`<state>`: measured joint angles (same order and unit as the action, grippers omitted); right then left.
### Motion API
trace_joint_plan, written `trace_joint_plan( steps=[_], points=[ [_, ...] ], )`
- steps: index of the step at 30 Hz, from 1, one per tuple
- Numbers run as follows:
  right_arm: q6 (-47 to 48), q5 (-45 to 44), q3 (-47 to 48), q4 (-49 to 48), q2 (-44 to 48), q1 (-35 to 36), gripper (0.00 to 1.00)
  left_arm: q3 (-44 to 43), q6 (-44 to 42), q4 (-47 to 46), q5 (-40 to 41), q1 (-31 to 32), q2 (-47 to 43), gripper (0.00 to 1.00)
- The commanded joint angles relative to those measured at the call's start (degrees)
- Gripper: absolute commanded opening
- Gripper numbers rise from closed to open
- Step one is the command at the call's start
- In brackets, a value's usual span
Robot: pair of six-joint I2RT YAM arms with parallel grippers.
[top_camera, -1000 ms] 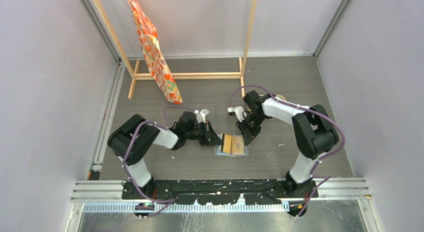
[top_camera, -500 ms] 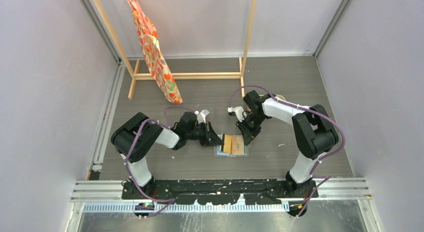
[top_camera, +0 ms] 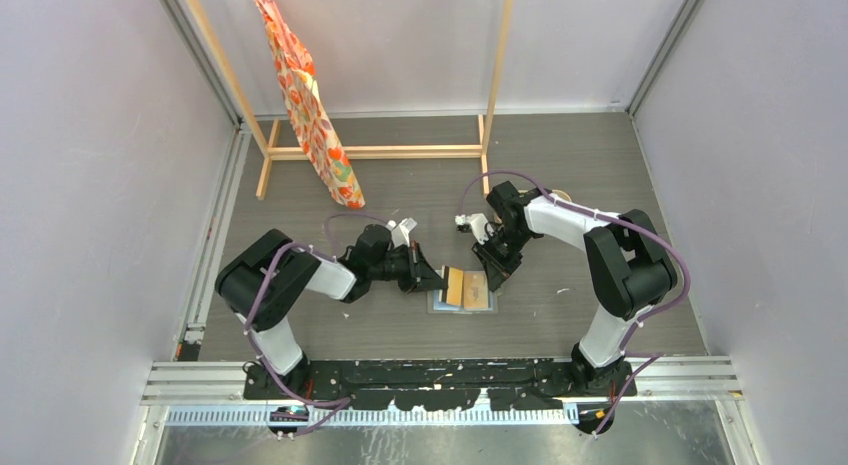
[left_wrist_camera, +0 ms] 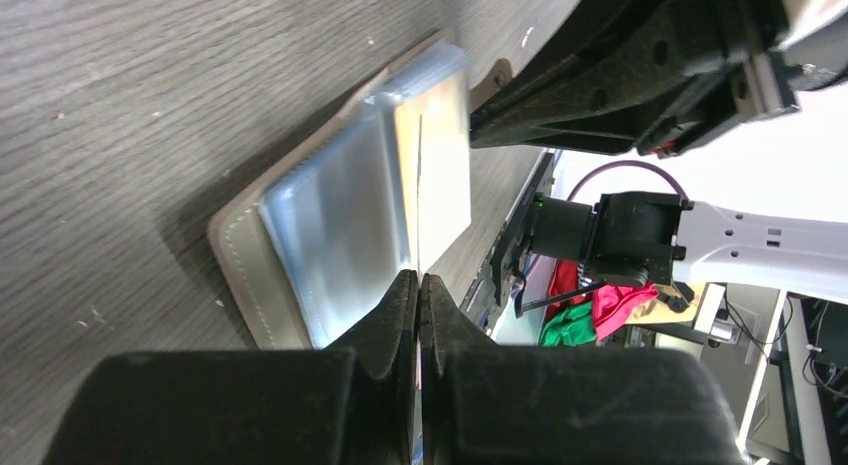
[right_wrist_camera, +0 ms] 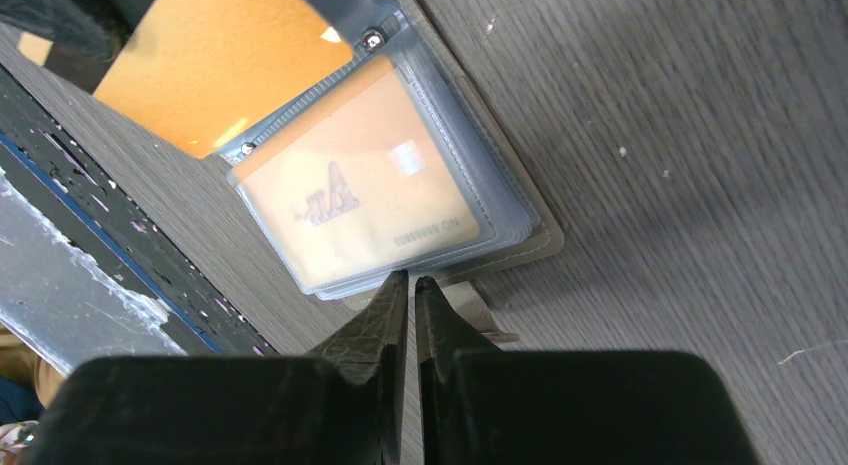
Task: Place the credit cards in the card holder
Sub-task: Insert the credit card into the card holder.
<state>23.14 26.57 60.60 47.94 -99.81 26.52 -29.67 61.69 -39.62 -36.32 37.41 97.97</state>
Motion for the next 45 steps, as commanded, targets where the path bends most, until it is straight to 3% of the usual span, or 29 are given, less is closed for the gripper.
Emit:
trace_joint_plan(
  steps=[1,9,22,45],
  points=[
    [-0.29,-0.56,1.89,0.4,-0.43,0.36,0.12,-1.23,1.06,-4.9,-0.9,0.56,3.01,0.0],
    [-0.29,-0.54,1.89,0.44,-0.47,0.33,0.12,-1.11,2.44,-8.13,-1.02,1.28,5.76,0.0],
    [-0.33,-0.6,1.89,0.4,-0.55,0.37,0.12,0.85,1.02,-5.15,0.79,1.32,0.86,0.0],
    [-0.3,-0.58,1.88,0.52,-0.65,0.52,0.12,-0.72,2.56,-9.43,-0.51,1.93,7.99,0.0]
  ],
)
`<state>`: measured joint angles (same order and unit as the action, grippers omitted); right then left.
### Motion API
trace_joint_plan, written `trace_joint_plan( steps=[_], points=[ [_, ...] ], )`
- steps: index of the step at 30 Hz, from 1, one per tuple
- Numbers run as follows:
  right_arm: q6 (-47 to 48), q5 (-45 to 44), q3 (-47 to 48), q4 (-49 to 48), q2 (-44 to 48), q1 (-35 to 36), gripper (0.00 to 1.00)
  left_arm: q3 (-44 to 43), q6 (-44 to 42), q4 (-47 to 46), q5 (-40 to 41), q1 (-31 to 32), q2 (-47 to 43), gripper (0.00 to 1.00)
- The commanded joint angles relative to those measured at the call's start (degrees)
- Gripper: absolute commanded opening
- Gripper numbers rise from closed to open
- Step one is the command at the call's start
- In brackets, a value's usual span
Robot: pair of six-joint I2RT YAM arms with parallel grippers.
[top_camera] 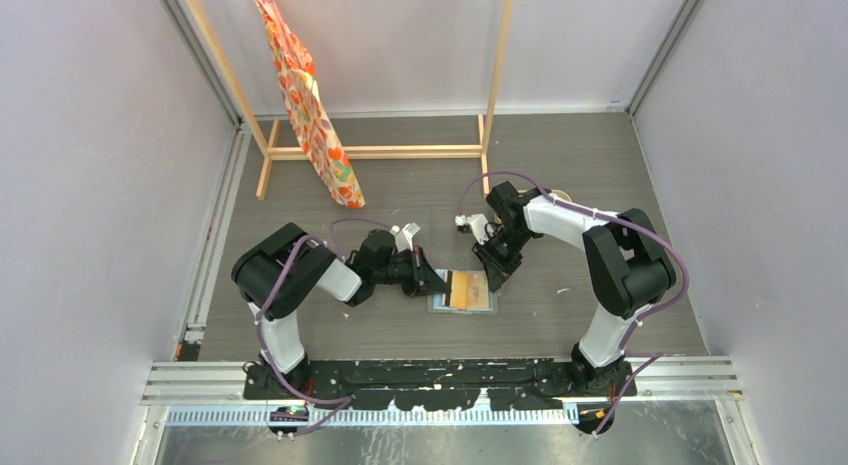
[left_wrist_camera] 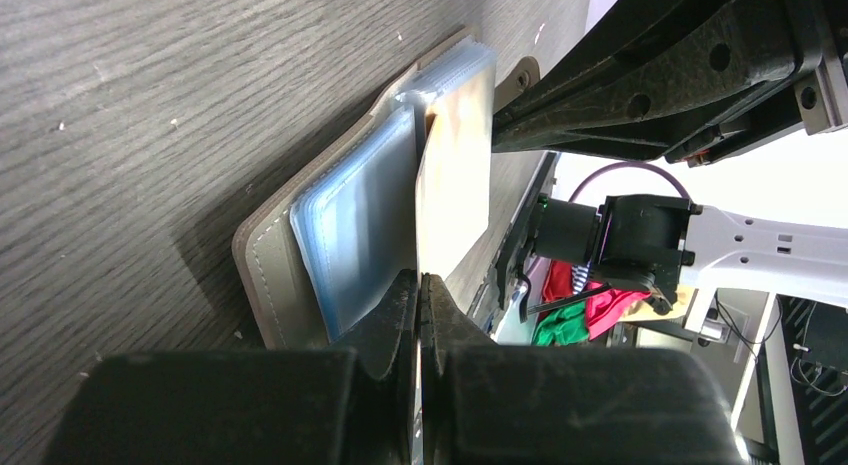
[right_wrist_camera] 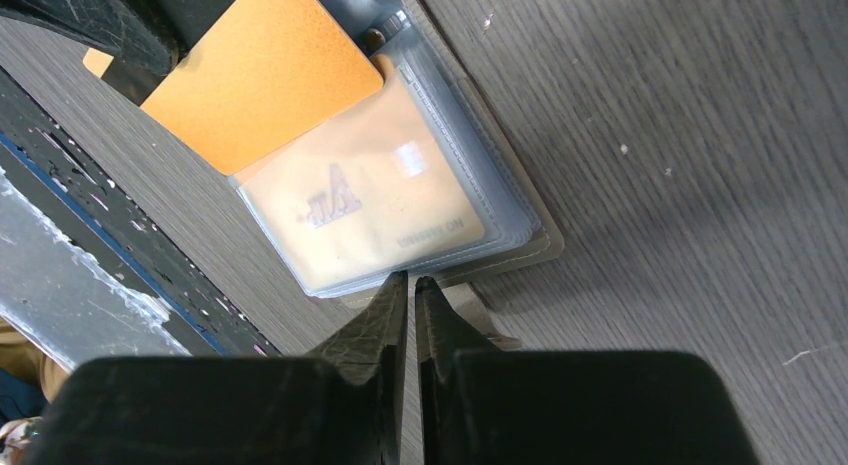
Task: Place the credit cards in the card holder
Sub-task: Insert the credit card into the card holder.
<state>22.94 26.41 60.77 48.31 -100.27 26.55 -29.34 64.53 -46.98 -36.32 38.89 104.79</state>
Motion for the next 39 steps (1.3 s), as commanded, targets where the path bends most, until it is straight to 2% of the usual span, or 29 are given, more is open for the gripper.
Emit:
trace_joint_plan(
  steps=[1,9,18,29,39],
  points=[
    [-0.17,-0.54,1.77,0.16,-0.21,0.5,0.12,-1.13,-0.16,-2.06,-0.44,0.51,1.32,0.0],
    [-0.03,-0.66,1.78,0.12,-0.3,0.81,0.13,-1.83,-0.13,-1.38,0.35,0.49,2.43,0.0],
    [-0.01,-0.73,1.8,0.14,-0.22,0.94,0.13,-3.95,-3.95,6.79,2.34,0.67,0.22,0.0],
    [-0.09,-0.66,1.8,0.27,-0.12,1.01,0.13,-4.36,-1.39,2.7,3.54,3.82,3.52,0.0],
    [-0.14,-0.07,1.98,0.44,0.12,0.98,0.14,-2.72,1.21,-0.75,9.5,6.73,3.72,0.0]
  ],
)
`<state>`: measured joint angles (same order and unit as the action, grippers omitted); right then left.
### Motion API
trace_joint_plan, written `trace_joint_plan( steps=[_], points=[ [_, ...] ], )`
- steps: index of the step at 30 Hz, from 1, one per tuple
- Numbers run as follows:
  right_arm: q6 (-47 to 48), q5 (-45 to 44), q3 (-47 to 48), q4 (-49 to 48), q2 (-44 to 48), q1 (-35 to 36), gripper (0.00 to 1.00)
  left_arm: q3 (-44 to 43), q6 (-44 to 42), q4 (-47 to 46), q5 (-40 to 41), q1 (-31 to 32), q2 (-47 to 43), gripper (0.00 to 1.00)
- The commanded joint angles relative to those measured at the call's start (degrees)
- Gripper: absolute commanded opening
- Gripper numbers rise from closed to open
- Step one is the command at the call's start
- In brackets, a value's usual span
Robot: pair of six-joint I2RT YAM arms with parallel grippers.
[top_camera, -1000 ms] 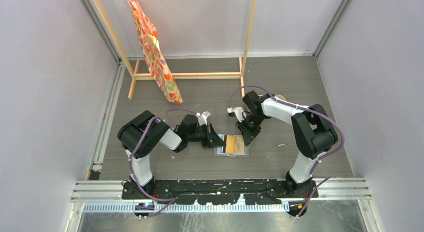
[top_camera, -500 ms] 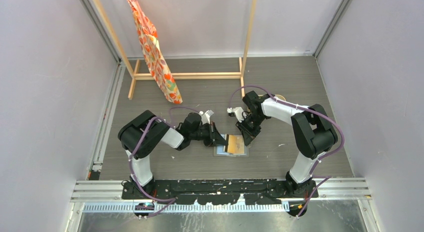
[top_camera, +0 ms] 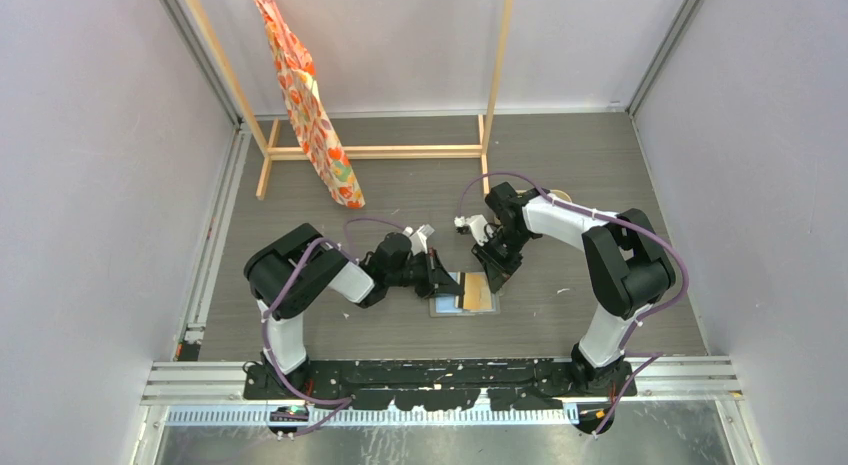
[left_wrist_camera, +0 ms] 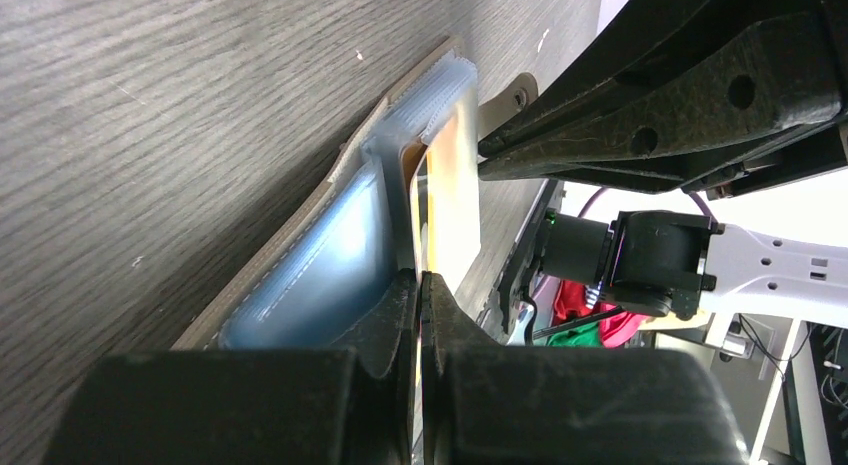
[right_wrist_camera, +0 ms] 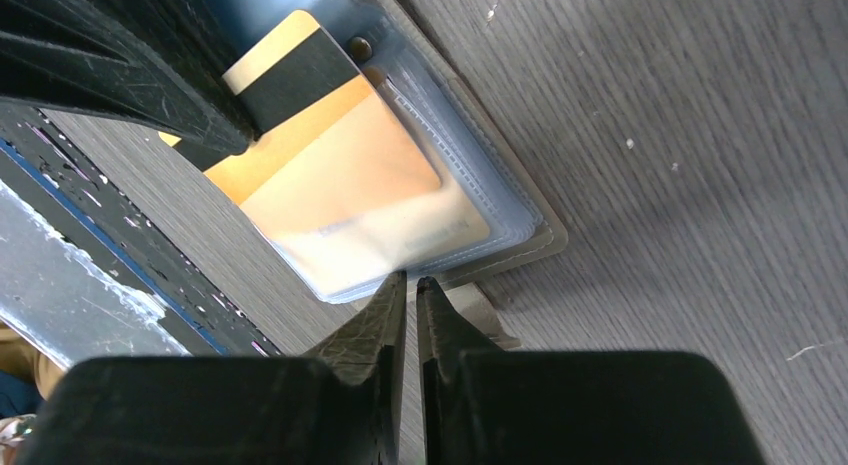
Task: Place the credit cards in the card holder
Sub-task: Insert the credit card into the card holder.
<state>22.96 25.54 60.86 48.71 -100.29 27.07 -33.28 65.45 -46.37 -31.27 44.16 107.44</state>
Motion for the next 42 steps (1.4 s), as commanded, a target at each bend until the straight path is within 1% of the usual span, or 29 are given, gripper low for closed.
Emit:
trace_joint_plan(
  steps=[1,10,18,21,23,27,30,32,36,42],
  points=[
    [-0.13,0.92,1.88,0.07,0.18,0.44,0.14,1.53,0.57,-1.53,5.17,1.64,0.96,0.0],
    [0.44,2.69,2.16,1.01,1.89,0.52,0.2,3.3,2.88,-4.34,10.65,3.31,1.43,0.0],
    [2.6,3.8,1.54,2.16,6.75,-0.22,0.25,4.22,4.1,-6.69,13.56,5.07,1.82,0.0],
    [4.24,4.69,0.9,2.73,7.9,-0.18,0.24,4.53,4.33,-6.72,14.57,5.38,1.41,0.02],
    [4.72,4.87,0.66,2.84,7.58,-0.24,0.2,4.88,4.46,-6.72,15.55,5.64,0.97,0.04],
    [3.94,4.88,0.86,2.72,5.32,-0.1,0.13,4.9,4.53,-6.21,16.1,6.08,0.27,0.09],
    [3.08,5.57,1.34,2.73,3.97,-0.16,0.11,4.73,4.26,-4.25,16.6,6.52,-0.56,0.15],
    [2.18,7.1,1.54,2.49,3.41,-0.16,0.1,4.56,3.81,-2.87,16.93,6.79,-1.47,0.19],
    [0.43,10.45,2.2,2.0,2.54,-0.17,0.1,4.63,2.98,-0.39,17.76,6.95,-3.33,0.24],
    [-3.71,14.71,2.99,0.25,0.92,-0.09,0.11,3.75,1.48,3.69,18.46,7.29,-5.48,0.28]
  ],
)
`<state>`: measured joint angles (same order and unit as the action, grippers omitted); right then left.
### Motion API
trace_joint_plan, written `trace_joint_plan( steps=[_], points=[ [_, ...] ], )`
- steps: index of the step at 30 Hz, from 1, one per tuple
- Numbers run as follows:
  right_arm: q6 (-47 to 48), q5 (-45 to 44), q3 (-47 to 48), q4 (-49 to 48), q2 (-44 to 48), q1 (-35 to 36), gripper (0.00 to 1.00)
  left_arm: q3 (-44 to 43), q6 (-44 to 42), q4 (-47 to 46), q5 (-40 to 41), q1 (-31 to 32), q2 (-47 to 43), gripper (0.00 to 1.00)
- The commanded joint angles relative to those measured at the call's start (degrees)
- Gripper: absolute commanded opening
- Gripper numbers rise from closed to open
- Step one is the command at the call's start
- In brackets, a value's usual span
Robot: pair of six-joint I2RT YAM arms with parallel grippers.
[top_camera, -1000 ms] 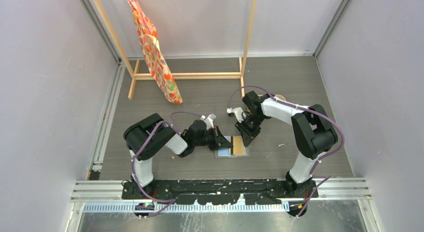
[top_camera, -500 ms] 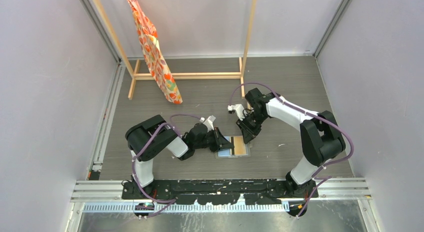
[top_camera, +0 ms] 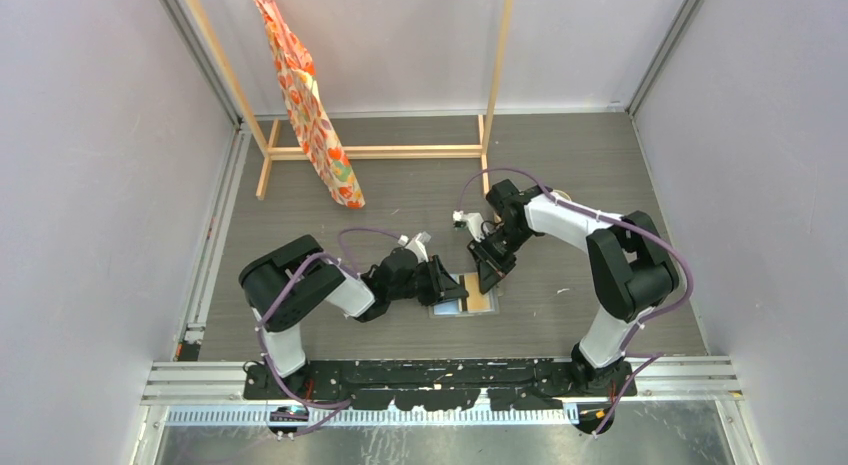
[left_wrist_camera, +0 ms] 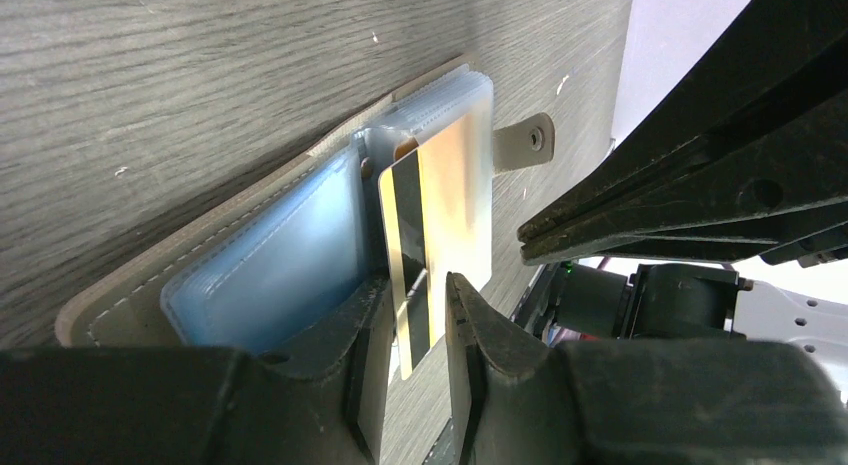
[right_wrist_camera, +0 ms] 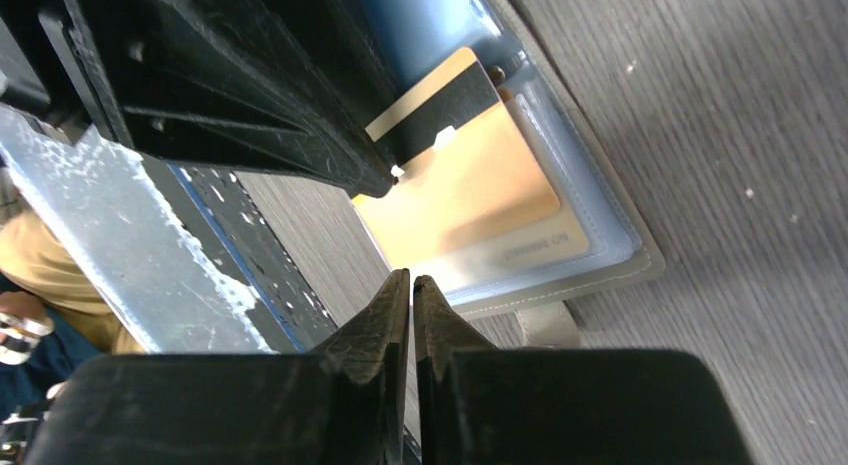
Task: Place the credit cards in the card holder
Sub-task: Insert the credit card into the card holder.
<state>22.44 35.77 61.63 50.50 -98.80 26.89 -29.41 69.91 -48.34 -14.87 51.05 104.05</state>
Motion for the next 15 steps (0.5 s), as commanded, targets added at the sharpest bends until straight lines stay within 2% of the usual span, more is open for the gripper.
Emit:
trace_joint_plan(
  steps=[1,6,15],
  points=[
    [-3.72,4.7,2.22,-1.85,-0.69,0.01,0.11,-0.38,-3.28,6.58,2.06,0.52,-2.32,0.29],
    [-7.41,4.47,1.99,-3.98,-1.97,0.06,0.11,-1.85,-4.45,9.59,2.19,0.96,-3.17,0.31],
    [-10.28,-1.23,2.84,-4.61,-4.51,0.43,0.11,-3.08,-6.04,13.07,2.81,1.25,-5.4,0.36]
  ],
)
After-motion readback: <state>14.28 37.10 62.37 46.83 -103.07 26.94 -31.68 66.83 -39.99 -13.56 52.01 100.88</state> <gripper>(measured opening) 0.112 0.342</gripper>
